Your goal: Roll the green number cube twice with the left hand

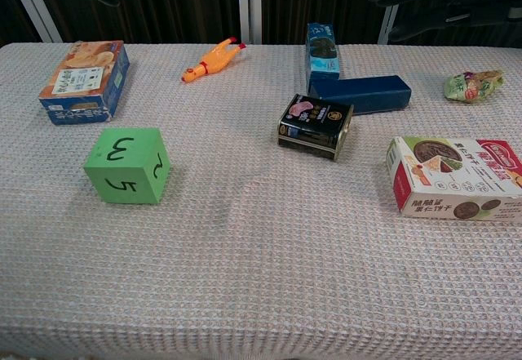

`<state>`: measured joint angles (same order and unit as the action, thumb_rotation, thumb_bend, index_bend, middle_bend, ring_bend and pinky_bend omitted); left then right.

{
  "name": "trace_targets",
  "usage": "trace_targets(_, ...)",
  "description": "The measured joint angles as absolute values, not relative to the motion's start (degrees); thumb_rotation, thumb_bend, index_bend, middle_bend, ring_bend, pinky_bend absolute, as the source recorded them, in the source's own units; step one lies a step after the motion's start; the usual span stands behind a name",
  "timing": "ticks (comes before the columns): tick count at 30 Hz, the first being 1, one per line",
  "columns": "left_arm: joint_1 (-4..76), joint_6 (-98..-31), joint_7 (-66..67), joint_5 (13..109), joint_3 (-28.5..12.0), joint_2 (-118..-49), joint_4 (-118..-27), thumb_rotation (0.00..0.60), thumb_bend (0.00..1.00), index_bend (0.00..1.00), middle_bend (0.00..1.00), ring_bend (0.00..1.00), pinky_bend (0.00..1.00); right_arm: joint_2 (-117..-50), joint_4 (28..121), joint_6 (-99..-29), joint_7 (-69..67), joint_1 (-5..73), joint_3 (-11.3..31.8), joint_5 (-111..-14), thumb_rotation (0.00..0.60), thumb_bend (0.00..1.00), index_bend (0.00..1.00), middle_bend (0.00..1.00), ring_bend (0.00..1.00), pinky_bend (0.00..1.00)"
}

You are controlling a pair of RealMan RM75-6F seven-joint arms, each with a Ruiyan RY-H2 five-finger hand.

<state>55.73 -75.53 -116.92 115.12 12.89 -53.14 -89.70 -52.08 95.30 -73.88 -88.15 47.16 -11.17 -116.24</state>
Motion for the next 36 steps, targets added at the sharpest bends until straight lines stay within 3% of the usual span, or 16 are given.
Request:
trace_targets(19, 57.27, -74.05, -112.5, 114.97, 15.36, -52.25, -91.38, 0.331, 0.34, 0.22, 0.22, 0.18, 0.28, -51.88, 94.94, -75.96, -86.63, 46.91, -13.07, -115.16, 0.6, 0.66, 0.03, 0.16, 0.0, 0.11)
trace_targets(27, 57.7, -65.22, -97.75, 112.1, 15.66, -51.24, -94.43, 0.325, 0.34, 0.2, 0.22, 0.18, 0.28, -50.27, 94.84, -76.4, -83.78, 45.79, -13.79, -114.3, 0.6, 0.65, 0.03, 0.15, 0.0, 0.09)
trace_targets(32, 56.45, -59.31, -77.73, 104.35, 13.79, -51.13, -97.96, 0.502, 0.34, 0.13, 0.19, 0.18, 0.26, -49.43, 95.44, -74.24, -74.77, 43.94, -14.03, -111.97, 0.6, 0.64, 0.01, 0.06, 0.0, 0.0)
trace_targets(34, 55.54, -58.39, -68.81, 100.66, 12.79, -51.63, -98.88, 0.573, 0.34, 0.1, 0.14, 0.16, 0.23, -49.2, 96.08, -73.32, -68.28, 42.47, -13.97, -110.01, 0.6, 0.7, 0.0, 0.04, 0.0, 0.0)
trace_targets(36, 54.32, -58.18, -57.25, 96.43, 11.64, -52.67, -99.66, 0.6, 0.34, 0.09, 0.11, 0.13, 0.21, -49.13, 96.79, -72.59, -61.08, 40.54, -13.83, -107.52, 0.6, 0.76, 0.0, 0.02, 0.0, 0.0)
